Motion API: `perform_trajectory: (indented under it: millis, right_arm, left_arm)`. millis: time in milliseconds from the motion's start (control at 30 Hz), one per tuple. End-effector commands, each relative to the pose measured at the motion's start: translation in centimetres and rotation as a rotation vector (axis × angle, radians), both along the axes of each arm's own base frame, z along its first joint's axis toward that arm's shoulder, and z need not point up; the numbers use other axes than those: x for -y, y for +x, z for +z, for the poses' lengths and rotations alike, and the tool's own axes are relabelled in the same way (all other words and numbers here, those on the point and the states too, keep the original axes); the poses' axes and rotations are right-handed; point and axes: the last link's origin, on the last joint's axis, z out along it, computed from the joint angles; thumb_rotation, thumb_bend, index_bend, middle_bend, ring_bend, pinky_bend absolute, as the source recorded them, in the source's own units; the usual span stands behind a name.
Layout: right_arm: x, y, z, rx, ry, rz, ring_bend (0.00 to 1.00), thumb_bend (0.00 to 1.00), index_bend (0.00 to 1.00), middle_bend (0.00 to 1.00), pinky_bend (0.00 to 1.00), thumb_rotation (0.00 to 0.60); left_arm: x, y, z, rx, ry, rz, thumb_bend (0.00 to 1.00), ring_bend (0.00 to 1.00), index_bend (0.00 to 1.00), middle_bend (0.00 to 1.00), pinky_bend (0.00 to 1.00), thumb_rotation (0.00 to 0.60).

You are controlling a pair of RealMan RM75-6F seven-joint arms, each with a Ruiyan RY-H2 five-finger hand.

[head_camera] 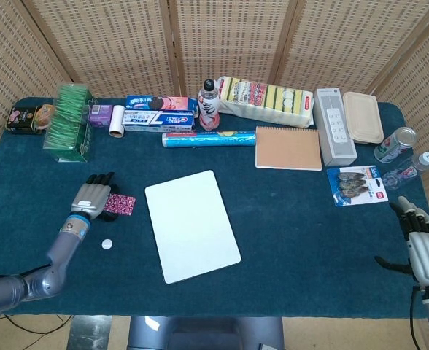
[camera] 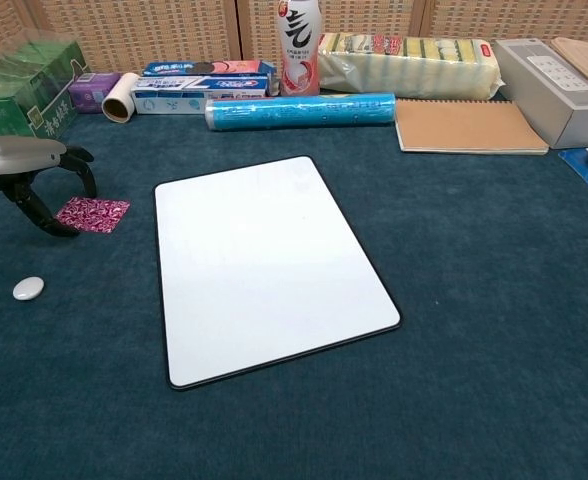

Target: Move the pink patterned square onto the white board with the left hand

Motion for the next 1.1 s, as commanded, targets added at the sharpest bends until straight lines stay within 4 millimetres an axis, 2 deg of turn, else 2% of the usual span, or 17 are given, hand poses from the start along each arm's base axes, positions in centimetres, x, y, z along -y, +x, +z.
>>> perform_trajectory:
  millis: [33, 200, 567, 733, 1100]
  right_arm:
    - [0.00, 0.01, 0.01, 0.001, 0.001, 0.000, 0.00, 0.00, 0.02, 0.00, 0.00, 0.600]
    - [0.08, 0.03, 0.10, 0.003, -0.001, -0.002, 0.00, 0.00, 0.02, 0.00, 0.00, 0.600]
    - [0.00, 0.01, 0.23, 0.006, -0.004, -0.001, 0.00, 0.00, 0.02, 0.00, 0.00, 0.600]
    - [0.02, 0.01, 0.14, 0.005, 0.000, 0.000, 0.00, 0.00, 0.02, 0.00, 0.00, 0.600]
    - [0.04, 0.00, 0.18, 0.006, -0.001, -0.001, 0.00, 0.00, 0.02, 0.00, 0.00, 0.600]
  left_arm:
    - [-0.02, -0.05, -0.08, -0.001, -0.002, 0.002, 0.20, 0.00, 0.45, 0.00, 0.01, 0.600]
    - [-0.10, 0.26, -0.17, 0.001, -0.002, -0.005, 0.21, 0.00, 0.50, 0.00, 0.01, 0.600]
    - [0.03, 0.51, -0.13, -0.007, 0.001, -0.006, 0.22, 0.00, 0.54, 0.00, 0.01, 0.600]
    - [0.05, 0.52, -0.24, -0.010, -0.003, -0.001, 0.29, 0.00, 0.54, 0.00, 0.01, 0.600]
    - [0.03, 0.48, -0.23, -0.009, -0.004, 0.003, 0.29, 0.00, 0.54, 0.00, 0.01, 0.600]
